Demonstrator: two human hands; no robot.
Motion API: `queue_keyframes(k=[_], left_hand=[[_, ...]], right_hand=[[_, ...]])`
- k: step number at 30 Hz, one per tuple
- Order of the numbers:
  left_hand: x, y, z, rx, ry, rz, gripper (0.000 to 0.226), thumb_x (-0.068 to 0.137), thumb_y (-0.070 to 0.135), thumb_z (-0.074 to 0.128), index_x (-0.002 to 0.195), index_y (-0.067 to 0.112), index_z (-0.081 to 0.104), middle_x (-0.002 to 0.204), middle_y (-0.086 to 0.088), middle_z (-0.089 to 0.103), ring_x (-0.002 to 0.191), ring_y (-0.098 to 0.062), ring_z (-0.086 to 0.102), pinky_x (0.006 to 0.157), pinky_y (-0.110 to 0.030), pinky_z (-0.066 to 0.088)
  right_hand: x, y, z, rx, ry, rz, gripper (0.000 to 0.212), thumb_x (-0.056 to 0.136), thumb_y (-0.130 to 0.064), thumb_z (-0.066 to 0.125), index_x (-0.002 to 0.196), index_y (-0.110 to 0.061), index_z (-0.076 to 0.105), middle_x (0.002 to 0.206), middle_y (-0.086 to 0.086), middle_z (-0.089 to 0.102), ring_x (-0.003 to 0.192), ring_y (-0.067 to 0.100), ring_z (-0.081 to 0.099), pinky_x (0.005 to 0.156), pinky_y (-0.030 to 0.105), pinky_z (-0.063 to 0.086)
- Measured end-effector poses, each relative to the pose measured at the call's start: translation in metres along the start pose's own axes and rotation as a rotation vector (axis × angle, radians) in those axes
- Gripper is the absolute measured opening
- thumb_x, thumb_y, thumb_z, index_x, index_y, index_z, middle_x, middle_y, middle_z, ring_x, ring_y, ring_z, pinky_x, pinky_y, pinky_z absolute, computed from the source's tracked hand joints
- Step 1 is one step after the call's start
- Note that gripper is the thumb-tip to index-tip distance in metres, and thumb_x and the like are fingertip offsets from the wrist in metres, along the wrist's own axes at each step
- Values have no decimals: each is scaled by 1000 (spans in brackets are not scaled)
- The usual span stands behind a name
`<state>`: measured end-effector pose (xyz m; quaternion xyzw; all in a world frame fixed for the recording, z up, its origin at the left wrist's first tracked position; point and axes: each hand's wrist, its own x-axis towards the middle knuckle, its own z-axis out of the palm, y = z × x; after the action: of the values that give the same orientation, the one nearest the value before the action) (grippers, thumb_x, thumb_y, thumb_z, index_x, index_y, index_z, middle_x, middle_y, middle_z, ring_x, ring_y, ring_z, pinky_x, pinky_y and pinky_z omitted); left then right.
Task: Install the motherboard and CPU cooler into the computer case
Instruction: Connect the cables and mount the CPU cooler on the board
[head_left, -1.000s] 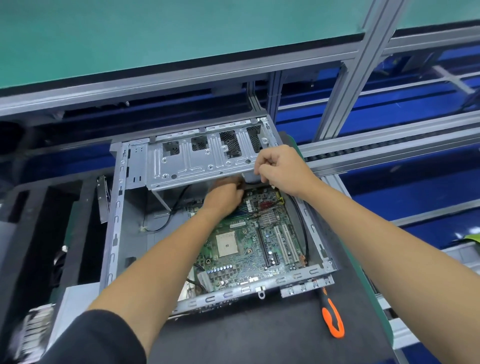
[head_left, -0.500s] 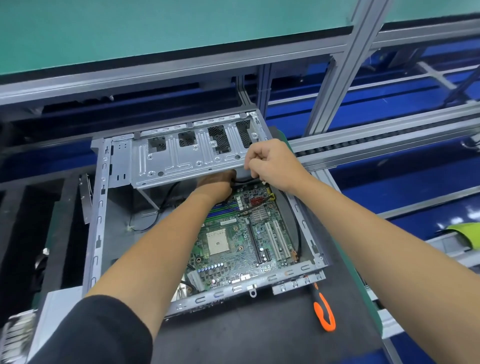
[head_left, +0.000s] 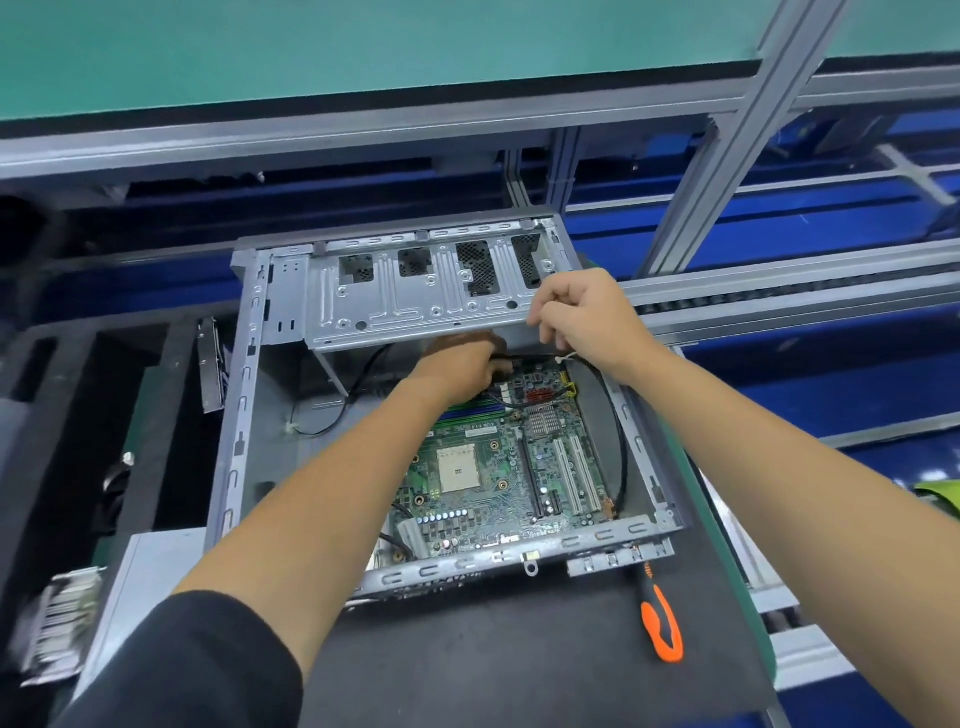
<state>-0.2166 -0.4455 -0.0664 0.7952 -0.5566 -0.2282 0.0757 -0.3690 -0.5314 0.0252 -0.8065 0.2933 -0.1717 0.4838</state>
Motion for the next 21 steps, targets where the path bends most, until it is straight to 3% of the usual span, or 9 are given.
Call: queue_keyframes(k=[1, 3, 7, 10, 13, 16, 18, 21], left_hand=[[-1, 0, 0, -7, -2, 22, 26, 99, 26, 43, 121, 26, 56, 111, -1, 60, 77, -16, 49, 63, -27, 38], [-2, 3, 0, -37, -17, 68, 41, 95, 11, 42, 131, 28, 53, 117, 3, 57, 84, -16, 52, 67, -24, 39], [-4, 10, -4, -61, -27, 102, 29, 91, 11, 44, 104, 29, 63, 107, 5, 56, 93, -20, 51, 70, -29, 36], [-11, 10, -7, -19, -41, 87, 25, 95, 20, 41, 110, 25, 61, 109, 3, 58, 94, -23, 55, 74, -36, 46], [-22, -4, -12, 15, -18, -102, 26, 98, 31, 33, 99, 18, 56, 104, 0, 57, 88, -24, 54, 78, -36, 45], [-37, -29, -18, 176, -67, -336, 27, 96, 15, 35, 76, 10, 51, 103, -12, 62, 78, -25, 51, 74, -31, 38], [-47, -41, -21, 372, -65, -430, 24, 97, 14, 38, 95, 11, 62, 116, -9, 61, 96, -27, 56, 79, -32, 39], [-51, -42, -17, 439, -42, -518, 33, 96, 18, 46, 127, 9, 52, 127, -11, 57, 113, -30, 55, 79, -34, 43]], right_hand=[[0, 0, 0, 6, 0, 1, 20, 78, -3, 52, 67, -13, 65, 53, -1, 62, 43, 5, 50, 48, 16, 42], [0, 0, 0, 7, 2, 0, 20, 77, -3, 51, 67, -13, 65, 53, -2, 62, 43, 6, 50, 47, 17, 42], [0, 0, -1, -4, 2, 0, 22, 79, -1, 51, 68, -12, 65, 52, -3, 62, 44, 9, 50, 48, 19, 44], [0, -1, 0, -18, 3, 2, 21, 79, 0, 51, 69, -11, 66, 52, -3, 62, 45, 9, 50, 48, 19, 45], [0, -1, 1, -22, 4, 9, 22, 81, 0, 52, 69, -13, 66, 53, -3, 62, 45, 9, 50, 47, 18, 44], [0, -1, 1, -34, -5, 12, 23, 82, -2, 52, 69, -14, 66, 54, -3, 63, 46, 8, 51, 48, 18, 45], [-1, -2, 0, -47, -9, 12, 22, 83, -2, 52, 70, -13, 66, 55, -2, 63, 46, 8, 51, 50, 21, 47], [-2, -3, 1, -59, -14, 14, 21, 82, 0, 52, 71, -10, 67, 58, 3, 64, 49, 13, 51, 54, 30, 47]])
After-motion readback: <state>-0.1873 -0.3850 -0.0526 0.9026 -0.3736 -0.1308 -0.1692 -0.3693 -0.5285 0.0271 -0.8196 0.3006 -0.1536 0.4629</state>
